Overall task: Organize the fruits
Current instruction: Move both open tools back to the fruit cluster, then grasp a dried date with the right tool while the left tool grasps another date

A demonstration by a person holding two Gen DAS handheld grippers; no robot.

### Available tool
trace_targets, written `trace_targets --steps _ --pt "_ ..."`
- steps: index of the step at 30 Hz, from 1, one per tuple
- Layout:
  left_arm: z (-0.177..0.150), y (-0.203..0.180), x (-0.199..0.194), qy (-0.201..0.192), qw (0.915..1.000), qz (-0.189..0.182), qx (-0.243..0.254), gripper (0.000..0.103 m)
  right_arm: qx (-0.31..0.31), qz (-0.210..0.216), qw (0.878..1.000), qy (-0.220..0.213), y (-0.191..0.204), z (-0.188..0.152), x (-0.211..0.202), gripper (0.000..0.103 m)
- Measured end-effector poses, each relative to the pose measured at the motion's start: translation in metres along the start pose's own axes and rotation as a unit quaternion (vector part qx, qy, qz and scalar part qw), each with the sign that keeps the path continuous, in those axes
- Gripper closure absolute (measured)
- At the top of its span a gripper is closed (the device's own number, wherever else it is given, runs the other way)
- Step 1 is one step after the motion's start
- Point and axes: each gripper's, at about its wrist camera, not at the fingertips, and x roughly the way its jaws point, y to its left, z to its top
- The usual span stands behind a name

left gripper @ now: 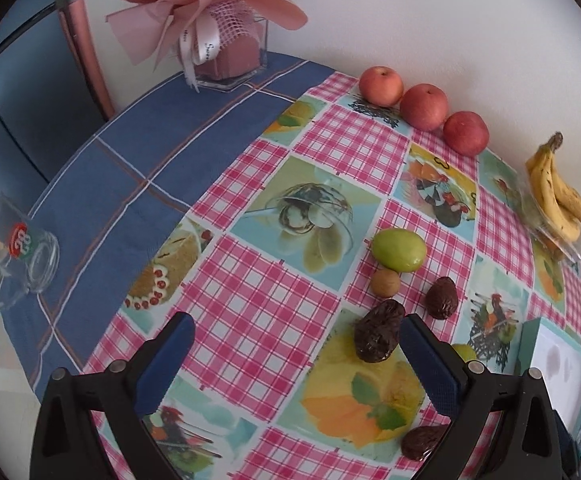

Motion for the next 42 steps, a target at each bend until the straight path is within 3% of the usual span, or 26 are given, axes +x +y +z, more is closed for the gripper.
trace_targets --steps 14,23,27,36,38,40,42 --pt "-0.009 -0.018 0.028 0.067 0.9958 -0.028 0.055 0.000 -0.078 0.033 0.993 0.083 0.062 -0.024 0.031 0.015" --pt "-0.013 -0.023 0.055 0.106 0.9906 -0.077 0.041 0.000 -0.107 0.036 0.986 0.124 0.076 -0.038 0.050 0.015" --pt "-0.013 -0.027 0.061 0.105 0.9896 -0.092 0.033 0.002 -0.120 0.033 0.983 0.136 0.082 -0.043 0.058 0.015" --pt "-0.010 -0.039 0.063 0.093 0.9876 -0.115 0.054 0.031 -0.136 0.019 0.980 0.143 0.088 -0.050 0.066 0.016" --pt "-0.011 -0.041 0.064 0.095 0.9868 -0.118 0.058 0.037 -0.139 0.022 0.980 0.140 0.090 -0.052 0.066 0.022" --pt "-0.011 -0.042 0.064 0.096 0.9858 -0.125 0.058 0.052 -0.143 0.024 0.980 0.139 0.094 -0.053 0.065 0.036" --pt "-0.011 -0.042 0.064 0.098 0.9850 -0.130 0.057 0.061 -0.148 0.026 0.979 0.139 0.098 -0.052 0.065 0.038"
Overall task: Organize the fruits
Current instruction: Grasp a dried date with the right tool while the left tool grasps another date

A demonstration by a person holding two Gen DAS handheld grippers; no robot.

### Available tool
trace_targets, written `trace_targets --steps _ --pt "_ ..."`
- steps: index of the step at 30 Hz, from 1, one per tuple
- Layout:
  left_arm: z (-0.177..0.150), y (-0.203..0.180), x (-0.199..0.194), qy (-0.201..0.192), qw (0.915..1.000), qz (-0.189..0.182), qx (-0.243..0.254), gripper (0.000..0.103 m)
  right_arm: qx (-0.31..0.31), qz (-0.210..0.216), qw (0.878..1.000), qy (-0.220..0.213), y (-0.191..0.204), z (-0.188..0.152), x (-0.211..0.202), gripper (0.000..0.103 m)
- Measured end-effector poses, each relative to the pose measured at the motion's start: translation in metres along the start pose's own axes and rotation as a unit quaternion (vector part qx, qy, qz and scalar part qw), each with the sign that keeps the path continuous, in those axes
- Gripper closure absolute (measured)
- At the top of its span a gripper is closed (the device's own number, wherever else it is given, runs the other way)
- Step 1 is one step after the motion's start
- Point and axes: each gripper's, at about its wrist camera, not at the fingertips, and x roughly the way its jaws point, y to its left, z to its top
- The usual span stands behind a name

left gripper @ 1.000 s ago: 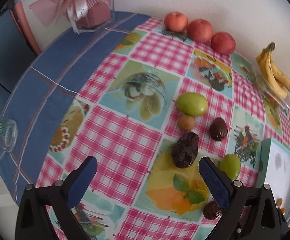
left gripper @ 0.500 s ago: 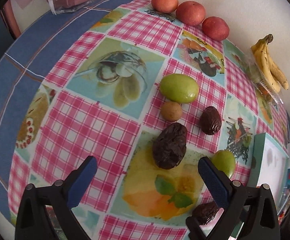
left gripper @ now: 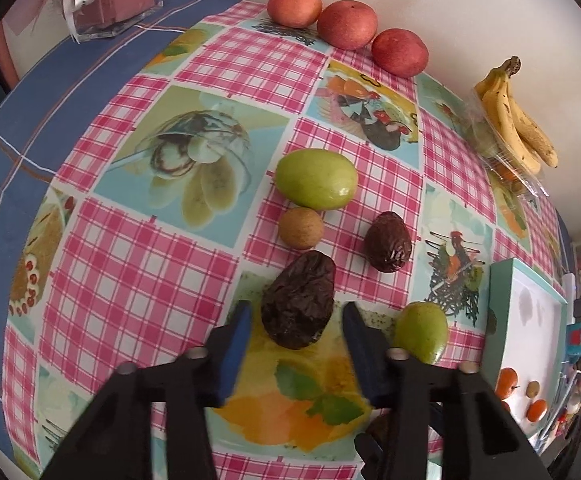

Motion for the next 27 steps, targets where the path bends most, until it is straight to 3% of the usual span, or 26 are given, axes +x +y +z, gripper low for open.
trace_targets --steps 6,16,27 --pt "-0.002 -0.001 -0.006 0.002 1.0000 -0.001 0.001 0.064 -0.010 0.007 1.000 0.000 0.007 0.002 -0.003 0.044" --pt "0.003 0.004 -0.047 -0.045 0.9989 0.005 -0.014 0.064 -0.009 0.015 0.999 -0.028 0.006 0.007 -0.024 0.044" --pt "0.001 -0.004 -0.065 -0.065 0.9977 0.008 -0.016 0.064 0.026 0.006 0.998 -0.058 -0.031 0.006 -0.047 0.044"
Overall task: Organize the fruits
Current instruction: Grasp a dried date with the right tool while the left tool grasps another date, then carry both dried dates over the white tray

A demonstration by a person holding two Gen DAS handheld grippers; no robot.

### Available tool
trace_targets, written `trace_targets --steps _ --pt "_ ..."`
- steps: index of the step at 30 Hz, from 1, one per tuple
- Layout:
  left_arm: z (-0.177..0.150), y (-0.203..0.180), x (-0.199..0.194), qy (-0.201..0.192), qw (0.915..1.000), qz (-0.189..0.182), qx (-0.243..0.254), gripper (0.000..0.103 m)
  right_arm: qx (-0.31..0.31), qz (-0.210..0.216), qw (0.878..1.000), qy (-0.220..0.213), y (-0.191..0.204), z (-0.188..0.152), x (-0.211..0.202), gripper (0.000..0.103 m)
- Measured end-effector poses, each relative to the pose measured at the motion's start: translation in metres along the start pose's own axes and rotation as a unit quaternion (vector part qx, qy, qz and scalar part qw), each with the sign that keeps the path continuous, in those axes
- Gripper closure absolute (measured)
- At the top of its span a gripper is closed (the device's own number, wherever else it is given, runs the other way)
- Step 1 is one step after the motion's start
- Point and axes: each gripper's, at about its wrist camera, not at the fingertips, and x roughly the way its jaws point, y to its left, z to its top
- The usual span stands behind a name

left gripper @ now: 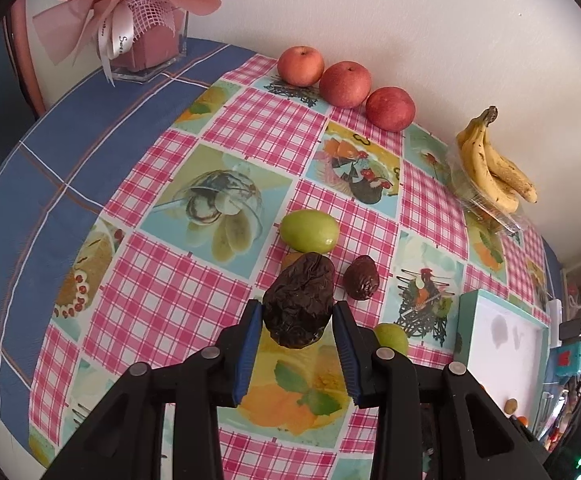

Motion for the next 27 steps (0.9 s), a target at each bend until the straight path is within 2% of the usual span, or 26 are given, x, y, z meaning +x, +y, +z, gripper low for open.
trace_targets --steps 13,27 --pt "-0.009 -0.032 -0.010 -0.008 0.9997 -0.009 0.023 0.064 0.079 -0.024 0.996 -0.028 -0.073 -0.002 -0.033 0.044" --pt "-0.029 -0.085 -0.014 -0.004 0.9972 -0.030 0.068 0.064 0.209 -0.075 0.974 -0.040 -0.185 -0.029 -0.060 0.044"
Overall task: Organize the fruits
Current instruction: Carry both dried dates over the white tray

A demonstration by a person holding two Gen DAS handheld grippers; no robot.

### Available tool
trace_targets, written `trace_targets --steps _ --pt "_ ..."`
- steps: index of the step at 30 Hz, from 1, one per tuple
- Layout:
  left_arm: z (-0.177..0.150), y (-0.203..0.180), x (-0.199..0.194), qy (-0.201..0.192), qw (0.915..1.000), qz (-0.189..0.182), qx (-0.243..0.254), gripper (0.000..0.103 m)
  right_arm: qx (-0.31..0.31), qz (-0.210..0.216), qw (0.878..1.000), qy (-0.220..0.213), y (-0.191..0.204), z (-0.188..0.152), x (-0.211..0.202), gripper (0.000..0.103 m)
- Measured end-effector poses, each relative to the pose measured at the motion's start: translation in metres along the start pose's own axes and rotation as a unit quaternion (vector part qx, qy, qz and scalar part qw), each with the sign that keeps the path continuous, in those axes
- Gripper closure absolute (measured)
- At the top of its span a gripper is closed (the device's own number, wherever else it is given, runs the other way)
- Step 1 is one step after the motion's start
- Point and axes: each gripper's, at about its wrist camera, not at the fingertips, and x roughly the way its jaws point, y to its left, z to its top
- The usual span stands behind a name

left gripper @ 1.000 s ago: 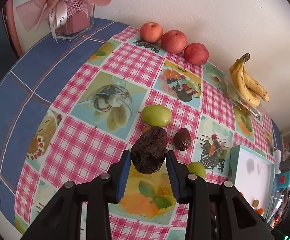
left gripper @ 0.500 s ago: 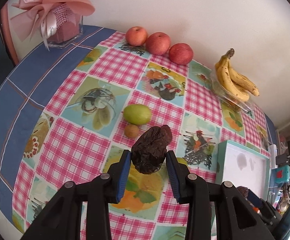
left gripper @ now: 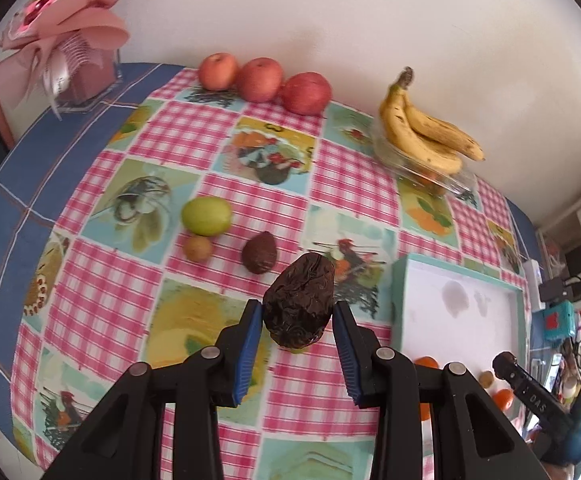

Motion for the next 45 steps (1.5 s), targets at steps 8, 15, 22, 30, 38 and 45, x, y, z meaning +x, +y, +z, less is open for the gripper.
trace_targets --steps 8,15,22,30,38,45 --pt "-0.014 -0.046 -0.002 0.003 0.9987 -0.021 0.046 0.064 0.075 -0.036 0.997 -0.002 -0.059 -0.001 -0.003 0.044" --pt "-0.032 -0.093 -0.003 0.007 0.9935 -0.027 0.110 0.064 0.124 -0.057 0.991 -0.006 -0.096 -0.005 -0.005 0.044" --pt "-0.056 -0.134 0.003 0.019 0.9844 -0.043 0.170 0.064 0.149 -0.060 0.987 -0.026 -0.111 -0.005 -0.009 0.044" --pt "-0.090 -0.179 0.025 0.045 0.9690 -0.056 0.236 0.064 0.152 -0.063 0.986 -0.042 -0.113 -0.005 -0.011 0.044" --pt "-0.114 -0.199 0.050 0.072 0.9584 -0.054 0.271 0.064 0.156 -0.068 0.985 -0.044 -0.120 -0.008 -0.006 0.044" --pt "-0.125 -0.203 0.067 0.087 0.9522 -0.042 0.290 0.064 0.160 -0.071 0.984 -0.032 -0.125 -0.011 0.004 0.044"
